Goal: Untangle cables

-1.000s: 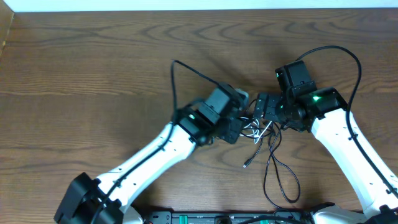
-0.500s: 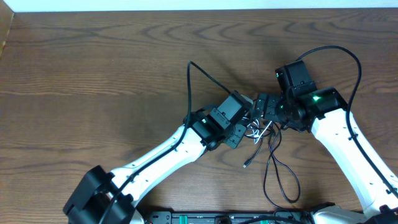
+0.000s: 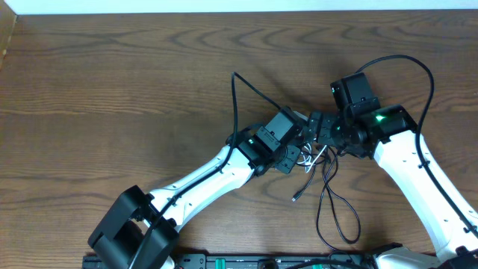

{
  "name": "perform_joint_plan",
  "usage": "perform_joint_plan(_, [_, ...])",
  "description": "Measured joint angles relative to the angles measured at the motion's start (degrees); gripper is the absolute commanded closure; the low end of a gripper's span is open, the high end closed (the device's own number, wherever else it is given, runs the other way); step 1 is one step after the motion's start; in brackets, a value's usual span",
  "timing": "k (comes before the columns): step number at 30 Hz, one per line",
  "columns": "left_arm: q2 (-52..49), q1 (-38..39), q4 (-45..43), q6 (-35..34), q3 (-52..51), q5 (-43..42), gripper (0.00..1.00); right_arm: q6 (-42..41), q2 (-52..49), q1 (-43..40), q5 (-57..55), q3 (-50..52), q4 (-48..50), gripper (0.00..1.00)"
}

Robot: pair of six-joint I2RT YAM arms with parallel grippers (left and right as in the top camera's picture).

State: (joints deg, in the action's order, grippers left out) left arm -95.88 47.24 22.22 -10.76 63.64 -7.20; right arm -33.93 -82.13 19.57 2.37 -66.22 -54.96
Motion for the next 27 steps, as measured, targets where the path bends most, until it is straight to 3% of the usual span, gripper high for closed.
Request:
perform_joint_plan(2, [-0.17, 0.00, -0.13, -0.13, 0.00, -0.26, 0.69, 0.00, 0.00, 0.00, -0.20, 0.00, -0.02, 0.01])
perform_joint_plan(8, [-1.99, 0.00, -1.31, -0.59, -0.04, -0.37, 0.72, 0.00, 0.00, 0.00, -0.68, 0.00, -0.02, 0.01])
perform_joint_plan(12, [-2.08, -0.48, -2.67, -1.16, -0.07, -0.39, 0.92, 0.00, 0.00, 0.00, -0.66, 0.00, 0.00, 0.01])
perform_joint_plan(27, [1.14, -2.03, -2.64, -1.03, -0.22, -0.39, 0.92, 0.00, 0.00, 0.00, -0.63, 0.00, 0.00, 0.01])
